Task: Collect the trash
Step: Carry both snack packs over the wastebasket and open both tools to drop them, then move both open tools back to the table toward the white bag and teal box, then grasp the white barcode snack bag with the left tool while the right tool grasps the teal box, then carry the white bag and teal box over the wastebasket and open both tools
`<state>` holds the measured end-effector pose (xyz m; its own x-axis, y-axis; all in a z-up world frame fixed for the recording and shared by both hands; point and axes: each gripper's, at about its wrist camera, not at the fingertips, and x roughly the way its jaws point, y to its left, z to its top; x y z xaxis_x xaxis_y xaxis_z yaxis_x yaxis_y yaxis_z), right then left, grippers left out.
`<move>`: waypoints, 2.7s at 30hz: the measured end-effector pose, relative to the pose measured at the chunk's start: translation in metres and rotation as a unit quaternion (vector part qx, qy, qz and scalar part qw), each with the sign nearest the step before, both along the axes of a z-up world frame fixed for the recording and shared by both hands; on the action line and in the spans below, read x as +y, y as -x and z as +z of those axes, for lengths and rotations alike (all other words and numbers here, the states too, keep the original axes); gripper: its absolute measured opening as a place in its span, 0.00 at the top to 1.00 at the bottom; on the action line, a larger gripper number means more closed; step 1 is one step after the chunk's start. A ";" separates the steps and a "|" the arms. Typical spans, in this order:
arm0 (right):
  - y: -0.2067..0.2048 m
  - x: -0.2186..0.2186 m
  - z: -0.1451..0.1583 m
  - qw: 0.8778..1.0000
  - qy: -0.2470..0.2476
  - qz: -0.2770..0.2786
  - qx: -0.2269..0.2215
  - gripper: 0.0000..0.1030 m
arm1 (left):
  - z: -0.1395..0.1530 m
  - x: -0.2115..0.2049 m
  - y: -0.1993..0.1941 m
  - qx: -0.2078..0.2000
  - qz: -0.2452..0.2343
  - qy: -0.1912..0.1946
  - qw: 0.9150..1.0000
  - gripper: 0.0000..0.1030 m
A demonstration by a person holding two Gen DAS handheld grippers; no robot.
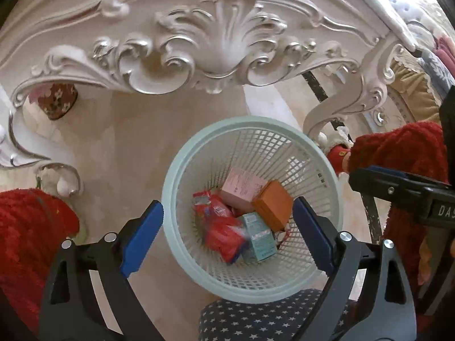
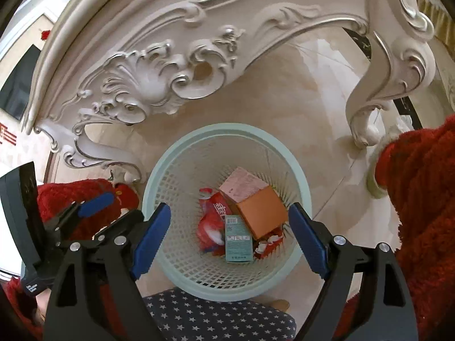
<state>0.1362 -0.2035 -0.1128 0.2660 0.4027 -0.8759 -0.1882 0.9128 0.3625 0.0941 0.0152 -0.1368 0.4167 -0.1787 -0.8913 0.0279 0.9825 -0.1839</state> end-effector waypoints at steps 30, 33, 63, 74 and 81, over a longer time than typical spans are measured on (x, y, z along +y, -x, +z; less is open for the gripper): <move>-0.090 -0.032 0.228 0.942 0.011 0.032 -0.333 0.22 | 0.241 0.091 -0.089 -0.210 0.060 -0.065 0.974 0.13; -0.157 -0.019 0.242 0.941 0.027 0.033 -0.336 0.22 | 0.253 0.109 -0.165 -0.209 0.081 -0.114 0.968 0.13; -0.431 0.116 0.180 0.953 0.125 0.137 -0.238 0.43 | 0.182 0.179 -0.449 -0.087 0.117 -0.117 0.982 0.35; -0.390 0.090 0.193 0.974 0.040 0.091 -0.202 0.54 | 0.197 0.182 -0.390 -0.097 0.099 -0.077 0.987 0.45; -0.312 0.048 0.220 0.977 -0.021 0.060 -0.205 0.54 | 0.224 0.170 -0.303 -0.125 0.082 -0.050 0.987 0.45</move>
<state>0.4487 -0.1556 0.1068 0.5399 0.4861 -0.6871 -0.4295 0.8612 0.2718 0.3975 0.1853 0.0874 0.6425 -0.0067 -0.7662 -0.1015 0.9904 -0.0937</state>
